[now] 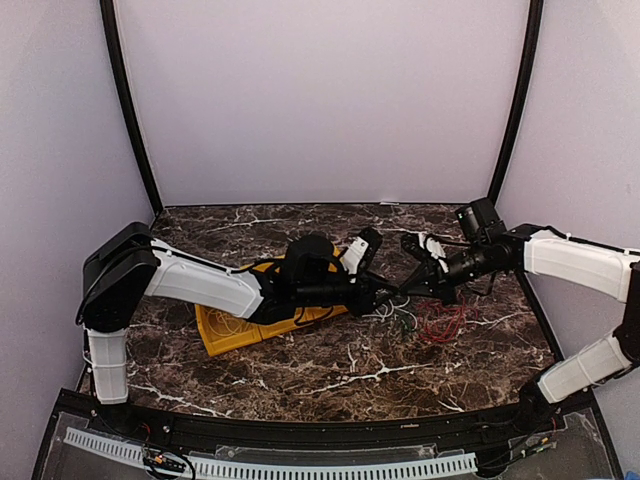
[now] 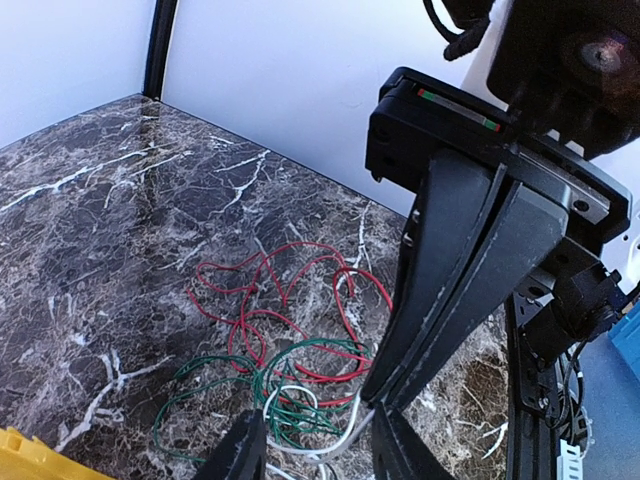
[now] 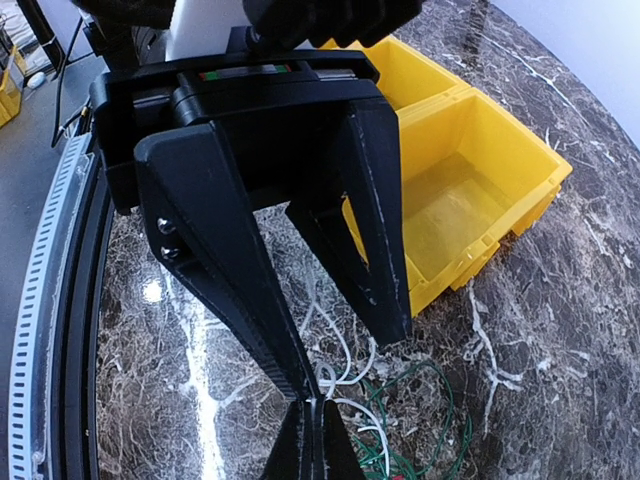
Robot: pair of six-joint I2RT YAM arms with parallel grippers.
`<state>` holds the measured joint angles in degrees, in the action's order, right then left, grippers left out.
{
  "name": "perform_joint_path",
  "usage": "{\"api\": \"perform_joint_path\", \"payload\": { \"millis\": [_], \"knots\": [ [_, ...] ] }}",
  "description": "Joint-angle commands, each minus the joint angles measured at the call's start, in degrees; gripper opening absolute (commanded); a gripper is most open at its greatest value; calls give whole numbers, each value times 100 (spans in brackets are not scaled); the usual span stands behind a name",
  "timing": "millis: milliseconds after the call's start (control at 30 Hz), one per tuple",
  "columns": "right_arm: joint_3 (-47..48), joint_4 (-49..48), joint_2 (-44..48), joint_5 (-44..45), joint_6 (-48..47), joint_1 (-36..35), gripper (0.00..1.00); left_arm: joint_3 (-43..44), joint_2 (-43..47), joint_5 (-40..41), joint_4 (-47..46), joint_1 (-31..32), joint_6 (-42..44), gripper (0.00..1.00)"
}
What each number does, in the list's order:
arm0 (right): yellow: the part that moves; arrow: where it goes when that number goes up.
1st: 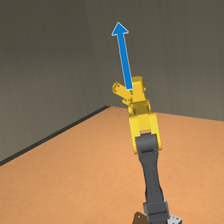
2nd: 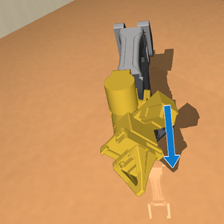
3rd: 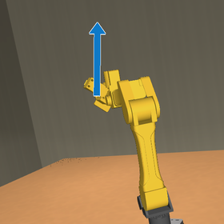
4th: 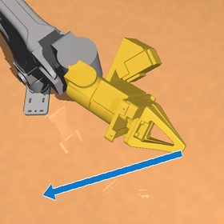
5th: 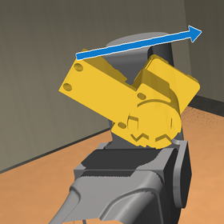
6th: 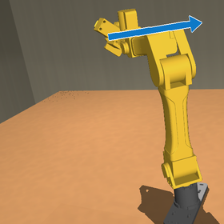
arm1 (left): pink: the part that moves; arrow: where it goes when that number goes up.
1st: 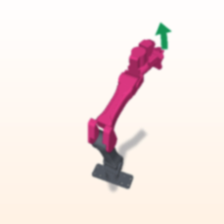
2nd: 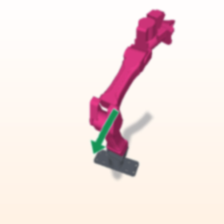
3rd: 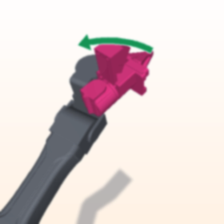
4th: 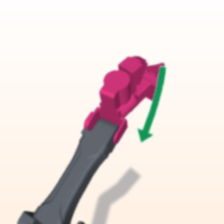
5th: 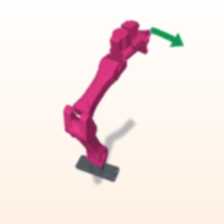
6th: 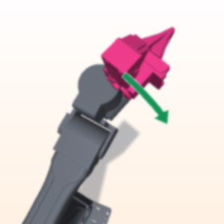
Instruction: Untangle the cables
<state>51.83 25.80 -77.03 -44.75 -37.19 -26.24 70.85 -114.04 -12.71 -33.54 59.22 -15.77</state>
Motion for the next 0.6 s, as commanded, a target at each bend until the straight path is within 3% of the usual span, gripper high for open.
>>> {"api": "perform_joint_path", "payload": {
  "millis": [0,233,567],
  "knots": [
    [76,17,16,-281,2,-26,0,247,-186,-100,-317,37,69,37],
    [166,174,92,-747,41,72,0,212,-481,453,-577,32,-156,35],
    [239,287,86,-826,85,138,0,180,-800,-40,-1647,37,-306,34]
  ]
}}
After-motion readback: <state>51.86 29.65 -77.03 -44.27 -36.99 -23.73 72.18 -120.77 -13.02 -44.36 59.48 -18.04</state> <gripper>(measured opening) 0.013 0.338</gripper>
